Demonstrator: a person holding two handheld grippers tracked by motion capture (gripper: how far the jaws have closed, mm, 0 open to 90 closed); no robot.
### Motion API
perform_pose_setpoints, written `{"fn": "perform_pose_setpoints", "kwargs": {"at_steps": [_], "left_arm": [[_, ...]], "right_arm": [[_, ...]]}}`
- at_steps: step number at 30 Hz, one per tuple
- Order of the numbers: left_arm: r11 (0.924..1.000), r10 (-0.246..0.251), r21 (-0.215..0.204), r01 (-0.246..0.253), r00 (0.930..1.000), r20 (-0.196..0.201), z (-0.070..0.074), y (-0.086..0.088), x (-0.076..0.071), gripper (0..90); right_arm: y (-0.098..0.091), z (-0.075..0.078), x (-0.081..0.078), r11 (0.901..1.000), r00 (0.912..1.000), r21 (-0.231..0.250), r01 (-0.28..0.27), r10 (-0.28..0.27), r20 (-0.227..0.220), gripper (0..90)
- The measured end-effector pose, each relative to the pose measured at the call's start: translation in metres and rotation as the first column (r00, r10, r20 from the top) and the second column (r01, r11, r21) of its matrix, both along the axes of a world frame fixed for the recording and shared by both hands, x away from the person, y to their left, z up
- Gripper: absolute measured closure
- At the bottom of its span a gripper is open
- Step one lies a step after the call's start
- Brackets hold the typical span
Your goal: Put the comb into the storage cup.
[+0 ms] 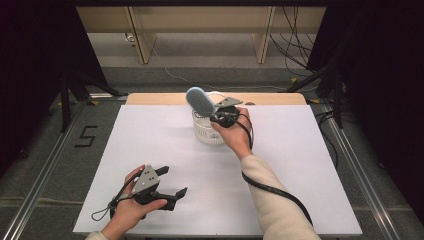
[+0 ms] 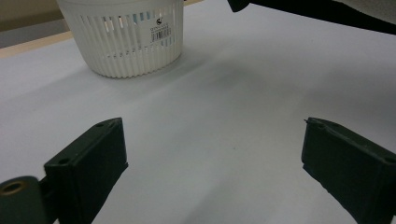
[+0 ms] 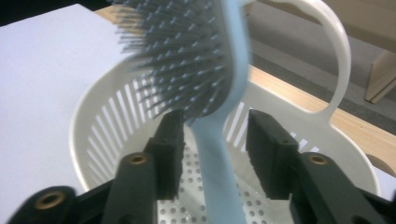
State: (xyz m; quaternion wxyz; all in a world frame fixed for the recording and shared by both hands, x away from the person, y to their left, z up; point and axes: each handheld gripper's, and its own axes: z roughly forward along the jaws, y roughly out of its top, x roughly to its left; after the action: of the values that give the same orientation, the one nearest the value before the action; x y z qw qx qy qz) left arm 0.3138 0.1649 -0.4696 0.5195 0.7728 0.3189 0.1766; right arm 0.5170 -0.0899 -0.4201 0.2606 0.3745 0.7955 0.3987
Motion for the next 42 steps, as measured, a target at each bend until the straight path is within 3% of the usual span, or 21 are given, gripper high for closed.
{"fn": "perform_pose_setpoints", "kwargs": {"at_steps": [9,20,31,42], "left_arm": [[1.0000,0.000,0.001,0.000,1.0000,-0.001,0.000,0.000,0.000,6.2],[1.0000,0.004,0.009,-0.004,1.0000,-0.005,-0.001,-0.001,0.000,6.3],[0.9999,0.010,0.006,-0.010,0.9999,-0.009,-0.002,0.000,0.001,6.3],[0.9999,0.013,0.008,-0.013,0.9999,-0.009,-0.002,0.000,0.001,6.3]], "right_arm": [[-0.007,0.006,-0.007,0.9994,0.9965,0.026,-0.022,0.024,-0.080,42.0],[-0.029,0.009,-0.017,0.9957,0.9928,0.085,-0.036,0.045,-0.111,22.1],[-0.053,0.019,-0.029,0.9934,0.9941,0.098,-0.059,0.068,-0.085,17.3],[-0.074,0.018,-0.040,0.9939,0.9936,0.098,-0.052,0.061,-0.095,17.6]]}}
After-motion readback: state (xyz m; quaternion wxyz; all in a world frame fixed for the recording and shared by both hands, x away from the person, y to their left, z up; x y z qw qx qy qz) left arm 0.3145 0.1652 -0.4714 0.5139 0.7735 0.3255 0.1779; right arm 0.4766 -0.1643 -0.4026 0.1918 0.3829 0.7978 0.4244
